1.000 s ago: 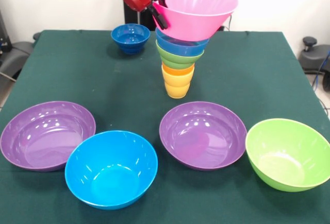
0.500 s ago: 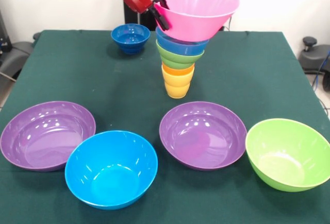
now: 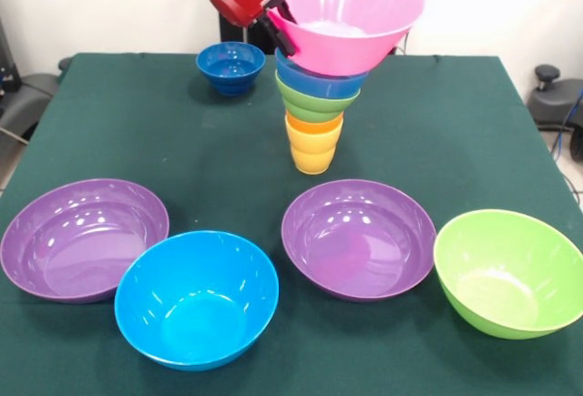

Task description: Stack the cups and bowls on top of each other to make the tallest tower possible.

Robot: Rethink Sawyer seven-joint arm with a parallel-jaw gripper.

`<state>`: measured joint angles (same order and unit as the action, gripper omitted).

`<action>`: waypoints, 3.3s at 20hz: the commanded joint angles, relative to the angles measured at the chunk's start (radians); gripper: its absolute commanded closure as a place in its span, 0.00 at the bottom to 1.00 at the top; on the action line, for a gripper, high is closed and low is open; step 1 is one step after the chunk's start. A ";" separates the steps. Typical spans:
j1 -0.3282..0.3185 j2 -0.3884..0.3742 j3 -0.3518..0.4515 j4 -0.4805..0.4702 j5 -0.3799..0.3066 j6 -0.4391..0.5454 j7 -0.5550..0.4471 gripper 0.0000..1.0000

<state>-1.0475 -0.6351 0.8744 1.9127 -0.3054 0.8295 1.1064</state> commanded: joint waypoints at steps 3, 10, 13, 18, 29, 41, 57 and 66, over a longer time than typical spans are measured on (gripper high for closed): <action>-0.002 0.057 -0.029 0.029 -0.065 -0.065 -0.008 1.00; 0.008 0.023 -0.008 0.007 -0.037 -0.006 -0.005 1.00; 0.021 0.024 -0.010 -0.012 -0.033 0.006 -0.003 1.00; 0.044 0.032 -0.017 -0.033 -0.030 0.011 0.008 1.00; 0.059 0.003 -0.009 -0.040 -0.005 0.041 0.021 1.00; 0.050 -0.046 0.005 -0.037 0.034 0.086 0.008 1.00; 0.074 -0.004 -0.015 -0.032 0.014 0.014 0.032 1.00; 0.087 -0.005 -0.015 -0.044 0.020 0.013 0.038 1.00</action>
<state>-1.0196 -0.6805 0.8753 1.9119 -0.2861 0.8274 1.1064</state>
